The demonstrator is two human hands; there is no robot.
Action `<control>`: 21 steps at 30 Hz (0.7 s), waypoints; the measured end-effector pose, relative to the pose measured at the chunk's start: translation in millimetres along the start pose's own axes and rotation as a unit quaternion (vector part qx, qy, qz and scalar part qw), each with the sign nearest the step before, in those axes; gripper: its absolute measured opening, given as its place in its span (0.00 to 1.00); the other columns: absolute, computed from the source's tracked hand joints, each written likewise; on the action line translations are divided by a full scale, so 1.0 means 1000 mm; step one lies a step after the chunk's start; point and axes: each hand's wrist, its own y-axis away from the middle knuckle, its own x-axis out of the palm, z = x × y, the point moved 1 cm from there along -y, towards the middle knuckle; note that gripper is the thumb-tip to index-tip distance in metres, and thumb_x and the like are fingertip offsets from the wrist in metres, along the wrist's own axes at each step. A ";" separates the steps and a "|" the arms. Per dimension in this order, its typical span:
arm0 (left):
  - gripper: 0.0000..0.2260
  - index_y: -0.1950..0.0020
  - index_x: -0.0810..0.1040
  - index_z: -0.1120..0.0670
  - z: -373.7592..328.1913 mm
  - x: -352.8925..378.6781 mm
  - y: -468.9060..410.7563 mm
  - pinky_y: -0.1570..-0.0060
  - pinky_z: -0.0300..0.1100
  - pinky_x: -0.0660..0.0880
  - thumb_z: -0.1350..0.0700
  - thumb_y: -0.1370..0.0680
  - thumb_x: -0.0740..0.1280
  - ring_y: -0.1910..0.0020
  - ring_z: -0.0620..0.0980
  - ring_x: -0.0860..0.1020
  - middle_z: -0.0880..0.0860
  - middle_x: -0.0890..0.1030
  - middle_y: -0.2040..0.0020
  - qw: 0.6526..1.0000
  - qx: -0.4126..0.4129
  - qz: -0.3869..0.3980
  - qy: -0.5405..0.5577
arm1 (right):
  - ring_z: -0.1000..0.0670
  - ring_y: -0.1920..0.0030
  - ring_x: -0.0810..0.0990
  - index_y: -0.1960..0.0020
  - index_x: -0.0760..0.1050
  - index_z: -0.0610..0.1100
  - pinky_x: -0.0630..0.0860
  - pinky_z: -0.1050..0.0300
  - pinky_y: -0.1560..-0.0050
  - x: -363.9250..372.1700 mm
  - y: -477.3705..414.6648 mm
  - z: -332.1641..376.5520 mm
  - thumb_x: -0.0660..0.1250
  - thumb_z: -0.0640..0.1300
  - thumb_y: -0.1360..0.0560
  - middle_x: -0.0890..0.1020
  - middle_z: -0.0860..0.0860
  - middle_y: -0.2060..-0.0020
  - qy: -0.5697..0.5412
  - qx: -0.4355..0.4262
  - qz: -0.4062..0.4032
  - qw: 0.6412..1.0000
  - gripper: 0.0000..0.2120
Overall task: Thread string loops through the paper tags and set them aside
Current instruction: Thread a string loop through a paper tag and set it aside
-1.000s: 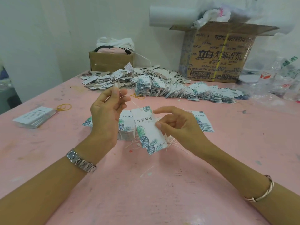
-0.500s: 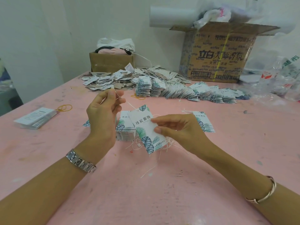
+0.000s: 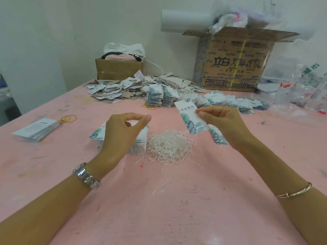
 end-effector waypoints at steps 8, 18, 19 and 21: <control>0.08 0.60 0.83 0.45 -0.007 0.006 0.009 0.68 0.30 0.64 0.42 0.28 0.73 0.70 0.41 0.68 0.37 0.80 0.64 0.997 0.064 0.002 -0.045 | 0.54 0.57 0.78 0.50 0.83 0.44 0.77 0.70 0.57 -0.055 -0.030 -0.035 0.70 0.34 0.26 0.85 0.49 0.54 0.062 0.088 -0.062 0.992 0.08; 0.08 0.61 0.83 0.46 -0.006 0.013 0.016 0.62 0.33 0.68 0.43 0.27 0.72 0.66 0.41 0.70 0.41 0.82 0.57 0.993 0.096 0.035 -0.058 | 0.48 0.55 0.76 0.43 0.80 0.35 0.75 0.64 0.55 -0.080 -0.031 -0.067 0.67 0.30 0.24 0.82 0.42 0.51 0.199 0.139 -0.110 0.964 0.11; 0.08 0.61 0.82 0.46 -0.006 0.014 0.017 0.63 0.31 0.67 0.44 0.27 0.72 0.66 0.39 0.71 0.41 0.82 0.57 0.993 0.100 0.037 -0.057 | 0.47 0.55 0.76 0.43 0.81 0.35 0.75 0.59 0.53 -0.081 -0.031 -0.068 0.67 0.30 0.24 0.82 0.41 0.51 0.216 0.149 -0.112 0.958 0.11; 0.08 0.62 0.82 0.46 -0.005 0.015 0.018 0.63 0.29 0.66 0.44 0.27 0.73 0.65 0.38 0.72 0.41 0.82 0.58 0.992 0.105 0.040 -0.061 | 0.46 0.55 0.77 0.44 0.81 0.35 0.75 0.51 0.48 -0.083 -0.030 -0.068 0.67 0.31 0.24 0.83 0.40 0.51 0.260 0.155 -0.114 0.946 0.10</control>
